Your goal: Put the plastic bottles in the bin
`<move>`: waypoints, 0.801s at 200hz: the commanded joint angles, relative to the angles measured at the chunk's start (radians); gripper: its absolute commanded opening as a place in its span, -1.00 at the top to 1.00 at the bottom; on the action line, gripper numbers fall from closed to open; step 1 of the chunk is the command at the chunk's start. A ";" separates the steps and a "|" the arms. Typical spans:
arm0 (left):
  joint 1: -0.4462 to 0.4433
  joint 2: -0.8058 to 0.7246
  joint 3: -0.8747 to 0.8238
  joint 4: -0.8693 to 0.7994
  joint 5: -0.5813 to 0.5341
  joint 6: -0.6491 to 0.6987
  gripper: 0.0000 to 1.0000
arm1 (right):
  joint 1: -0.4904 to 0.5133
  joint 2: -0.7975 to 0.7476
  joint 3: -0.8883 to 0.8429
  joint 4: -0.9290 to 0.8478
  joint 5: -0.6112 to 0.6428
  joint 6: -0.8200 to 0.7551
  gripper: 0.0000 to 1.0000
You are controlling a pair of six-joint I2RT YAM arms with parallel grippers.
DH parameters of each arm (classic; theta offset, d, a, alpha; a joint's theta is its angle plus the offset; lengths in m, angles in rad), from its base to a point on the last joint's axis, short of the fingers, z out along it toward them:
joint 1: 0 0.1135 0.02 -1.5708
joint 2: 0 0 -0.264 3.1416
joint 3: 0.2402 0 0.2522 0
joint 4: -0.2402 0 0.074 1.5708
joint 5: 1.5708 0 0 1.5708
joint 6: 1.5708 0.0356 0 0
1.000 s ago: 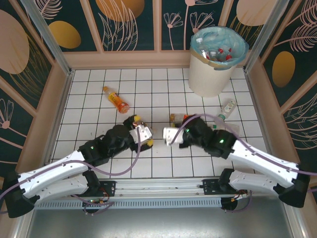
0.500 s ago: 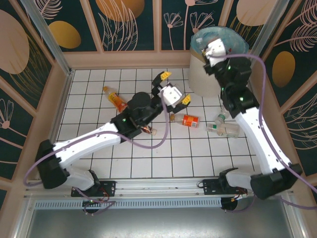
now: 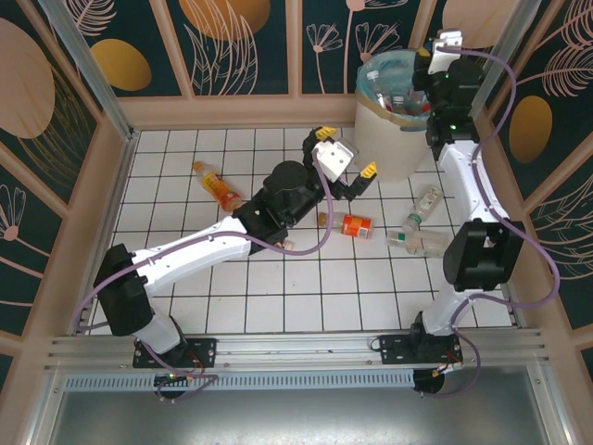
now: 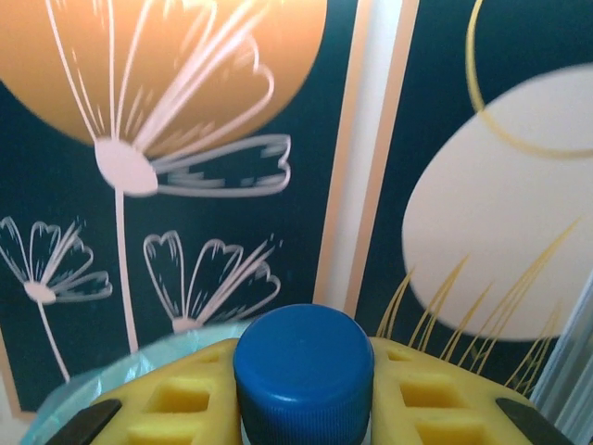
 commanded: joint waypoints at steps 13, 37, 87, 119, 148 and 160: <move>-0.002 0.022 0.001 0.018 0.011 -0.054 -0.97 | 0.000 0.005 -0.040 0.056 -0.060 0.093 0.17; -0.001 0.019 -0.009 0.018 0.002 -0.059 -0.97 | 0.000 0.008 -0.025 0.019 -0.041 0.107 0.00; -0.002 0.005 -0.033 0.025 -0.015 -0.072 -0.97 | 0.000 0.047 0.066 -0.079 -0.031 0.090 0.01; -0.001 -0.009 -0.048 0.024 -0.040 -0.079 -0.97 | 0.003 0.087 0.134 -0.182 -0.062 0.092 0.07; -0.001 -0.014 0.001 -0.071 -0.094 -0.128 -0.97 | 0.040 0.075 0.207 -0.271 -0.077 0.099 0.08; 0.000 -0.012 0.042 -0.158 -0.141 -0.162 -0.97 | 0.076 0.059 0.261 -0.321 -0.073 0.103 0.06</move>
